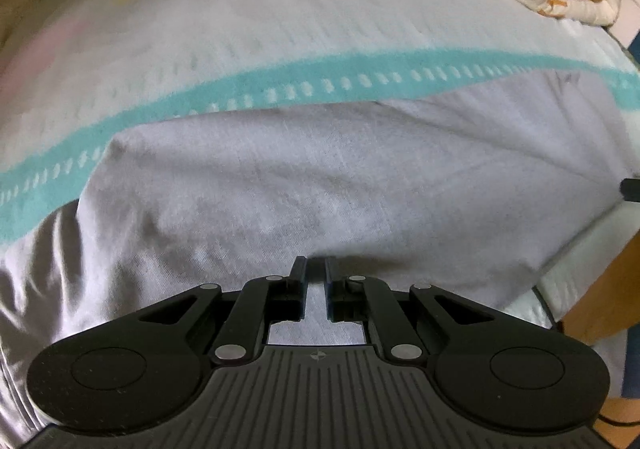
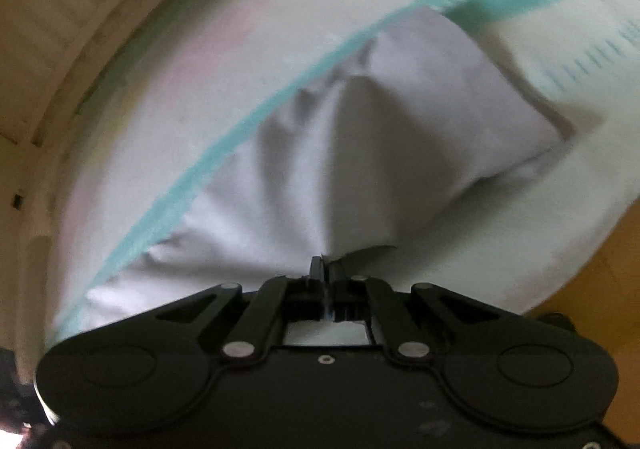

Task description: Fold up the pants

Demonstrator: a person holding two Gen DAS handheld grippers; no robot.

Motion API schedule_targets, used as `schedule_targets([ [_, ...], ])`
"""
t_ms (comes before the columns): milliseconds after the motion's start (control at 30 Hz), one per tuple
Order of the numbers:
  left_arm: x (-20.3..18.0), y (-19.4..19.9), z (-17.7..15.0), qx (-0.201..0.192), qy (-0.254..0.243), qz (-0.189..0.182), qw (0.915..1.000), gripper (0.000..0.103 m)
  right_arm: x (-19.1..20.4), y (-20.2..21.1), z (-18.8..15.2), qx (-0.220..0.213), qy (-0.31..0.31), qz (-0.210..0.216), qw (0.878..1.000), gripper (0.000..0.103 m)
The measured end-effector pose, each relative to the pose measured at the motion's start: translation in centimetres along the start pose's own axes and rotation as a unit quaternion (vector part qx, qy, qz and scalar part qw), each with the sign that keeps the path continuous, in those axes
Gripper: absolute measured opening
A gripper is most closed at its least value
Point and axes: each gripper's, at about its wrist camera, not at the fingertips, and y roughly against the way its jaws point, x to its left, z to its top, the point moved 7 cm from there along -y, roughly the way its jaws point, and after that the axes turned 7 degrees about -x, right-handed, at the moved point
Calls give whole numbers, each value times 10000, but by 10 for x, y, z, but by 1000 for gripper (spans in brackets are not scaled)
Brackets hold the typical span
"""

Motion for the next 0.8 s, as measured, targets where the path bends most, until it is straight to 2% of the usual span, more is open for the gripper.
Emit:
schedule_targets([
  [100,-11,-4,-9,169,-278,-106,9994,8,4,-17,-7,157,309,-241,9991,3],
  [167,-20,-4,-17,221,-647,-173,9975,9,6,-22,-9,278,428,-329,9982,11],
  [233,-25,-2,-20,205,-861,-162,9959,9,3,-13,0,104,112,-180,9997,21],
  [300,-24,-1,-20,217,-792,-193,9964,9,-7,4,17,-324,-186,-258,9990,25],
  [367,-23,-1,-20,243,-728,-225,9968,9,-25,17,35,-788,-326,-701,9939,29],
  [400,-21,-1,-19,254,-680,-242,9971,9,-34,20,40,-890,-467,-867,9912,30],
  [533,-19,-1,-17,280,-597,-276,9974,9,-69,19,48,-991,-1214,-1183,9805,32],
  [800,-17,-2,-17,277,-596,-287,9974,9,-74,0,52,-1016,-1383,-1284,9767,35],
])
